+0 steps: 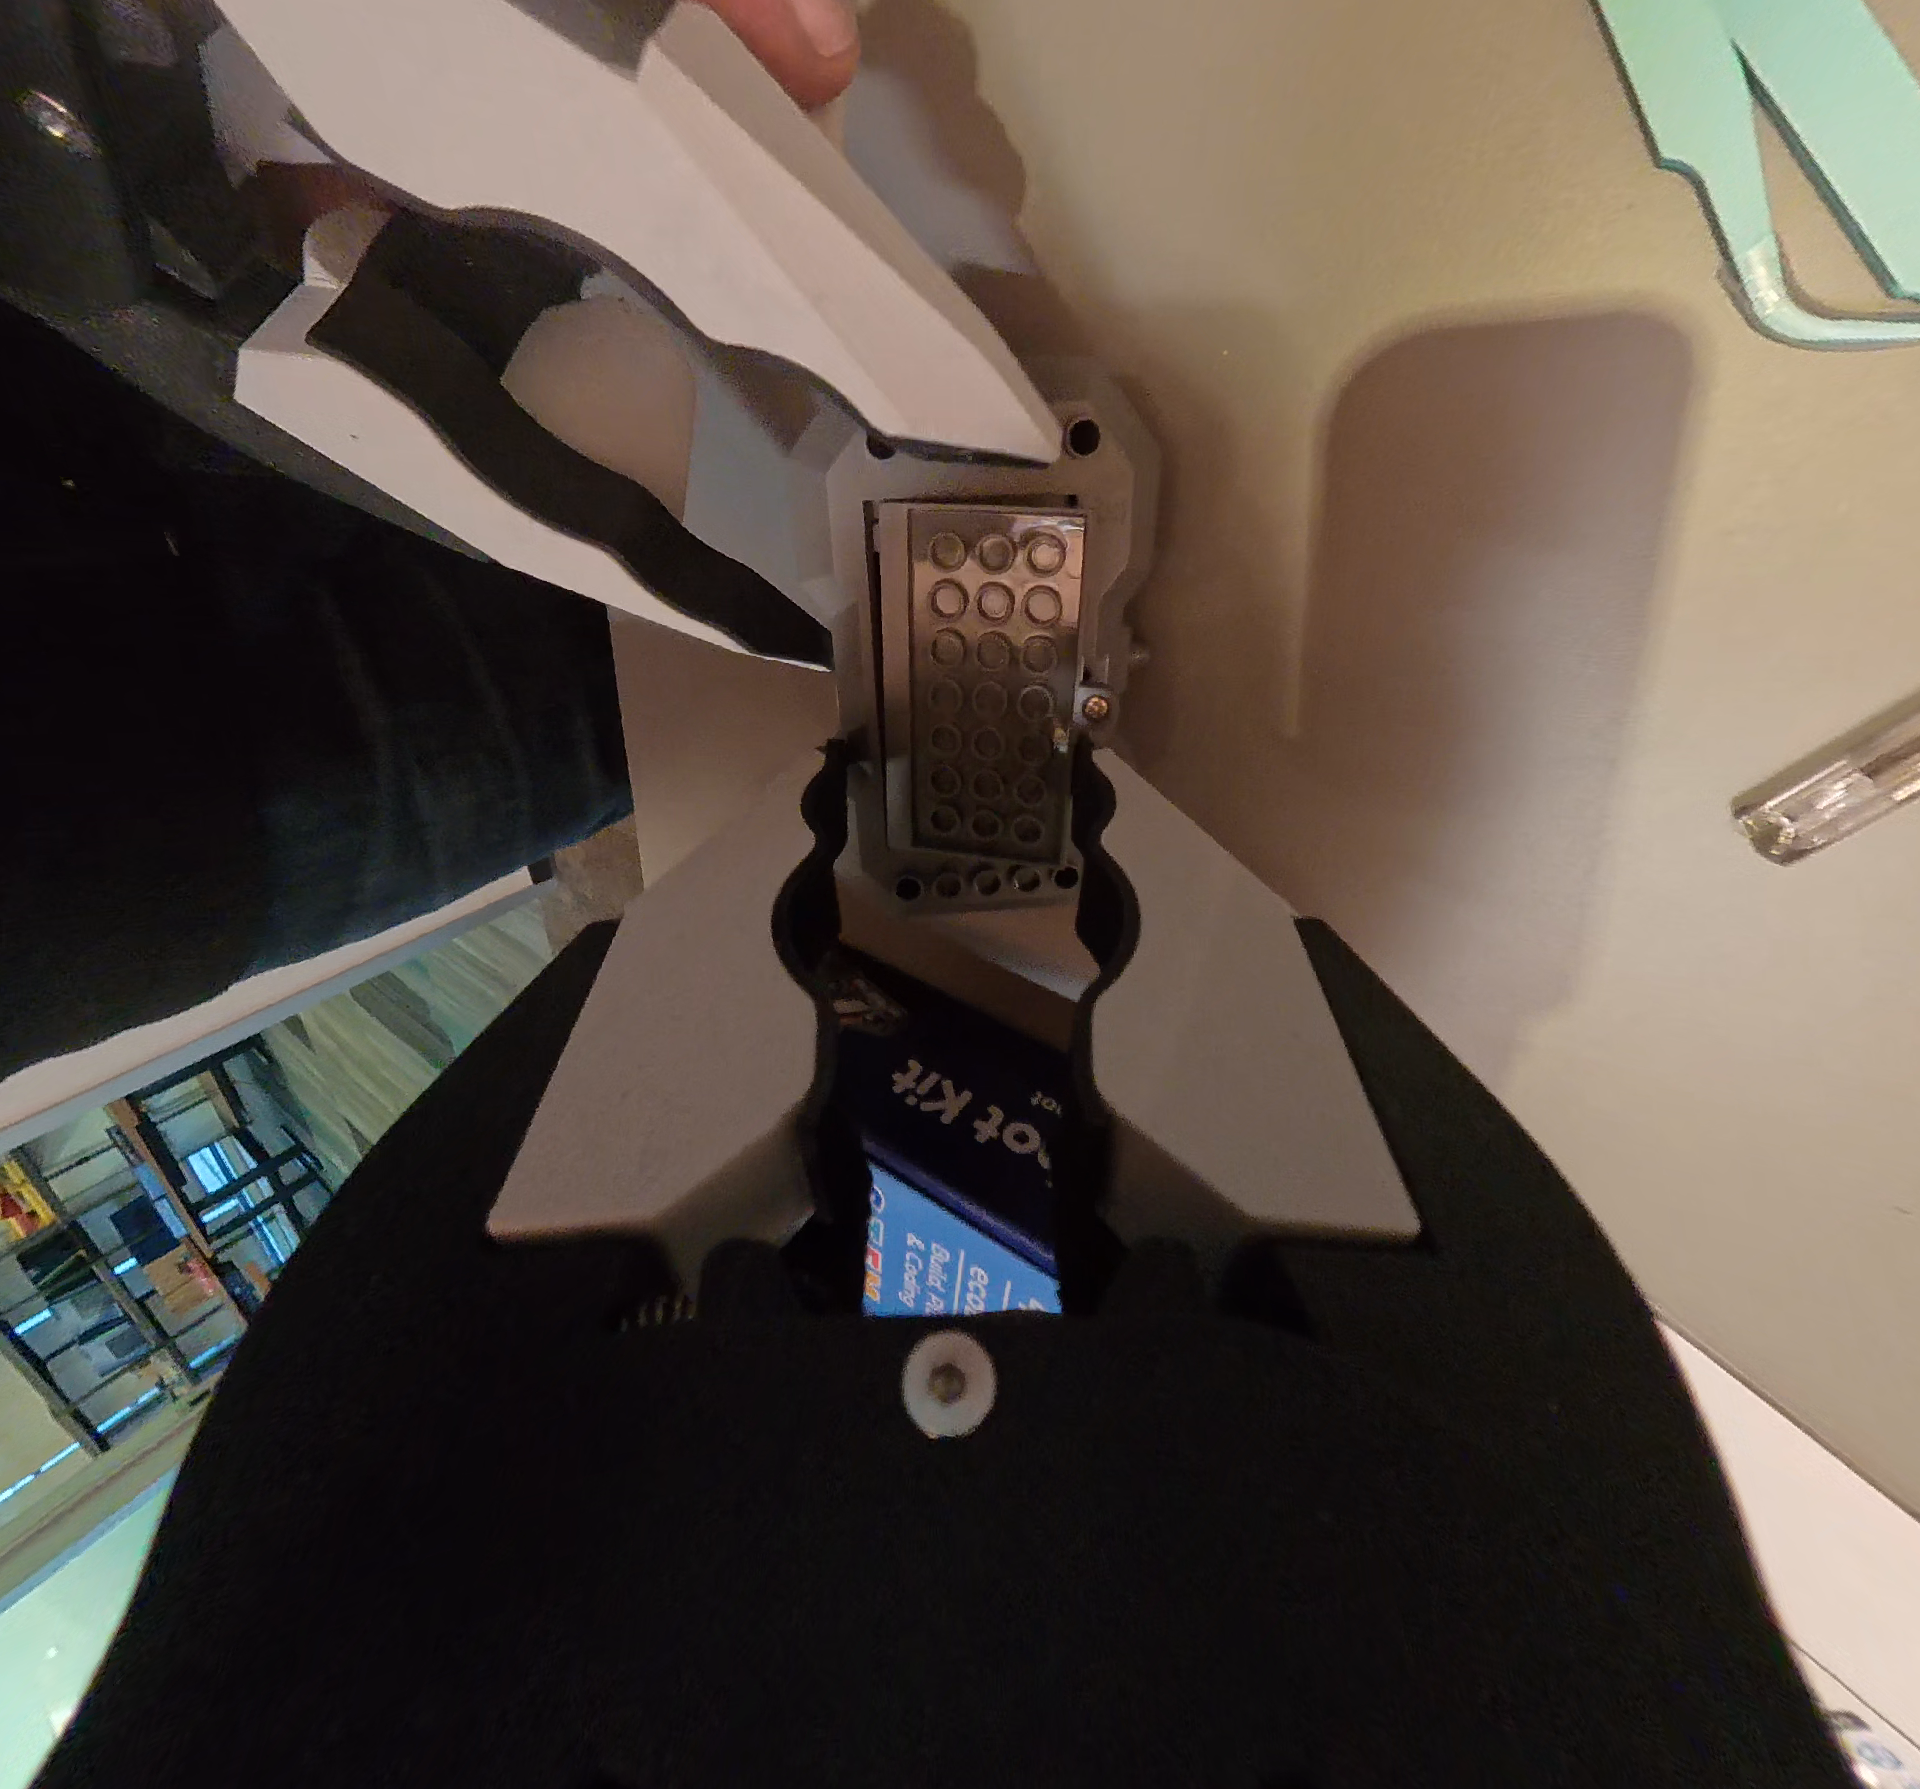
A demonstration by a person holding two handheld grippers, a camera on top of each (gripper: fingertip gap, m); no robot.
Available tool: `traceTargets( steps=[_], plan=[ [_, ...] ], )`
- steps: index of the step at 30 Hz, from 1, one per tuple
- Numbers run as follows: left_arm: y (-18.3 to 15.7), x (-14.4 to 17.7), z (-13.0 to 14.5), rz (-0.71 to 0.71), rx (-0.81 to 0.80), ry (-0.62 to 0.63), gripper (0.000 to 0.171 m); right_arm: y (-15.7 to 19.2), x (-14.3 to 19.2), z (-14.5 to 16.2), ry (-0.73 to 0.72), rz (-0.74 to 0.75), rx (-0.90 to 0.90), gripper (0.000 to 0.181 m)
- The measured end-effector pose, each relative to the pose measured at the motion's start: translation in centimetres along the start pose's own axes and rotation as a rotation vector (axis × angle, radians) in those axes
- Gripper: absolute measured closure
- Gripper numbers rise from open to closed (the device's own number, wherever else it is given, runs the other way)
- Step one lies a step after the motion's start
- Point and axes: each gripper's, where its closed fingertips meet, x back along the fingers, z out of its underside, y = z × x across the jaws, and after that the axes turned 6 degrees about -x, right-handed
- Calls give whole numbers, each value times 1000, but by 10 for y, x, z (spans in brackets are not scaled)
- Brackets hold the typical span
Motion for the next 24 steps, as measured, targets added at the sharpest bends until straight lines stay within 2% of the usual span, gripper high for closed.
traceTargets(
  steps=[3,8,15,17,24],
  plan=[
    [-4,1,2,15,2,-8,117,1,-1,-3,-10,10,21,140],
    [-4,2,4,10,-10,-24,117,3,-2,-5,-5,2,49,139],
    [-6,5,5,-7,-87,-64,119,5,0,-5,-22,-94,4,148],
    [-8,7,5,-10,-124,-74,119,4,1,-4,-12,-135,-10,160],
    [-8,7,6,-30,-146,-78,119,4,1,-5,34,-166,12,163]
  ],
)
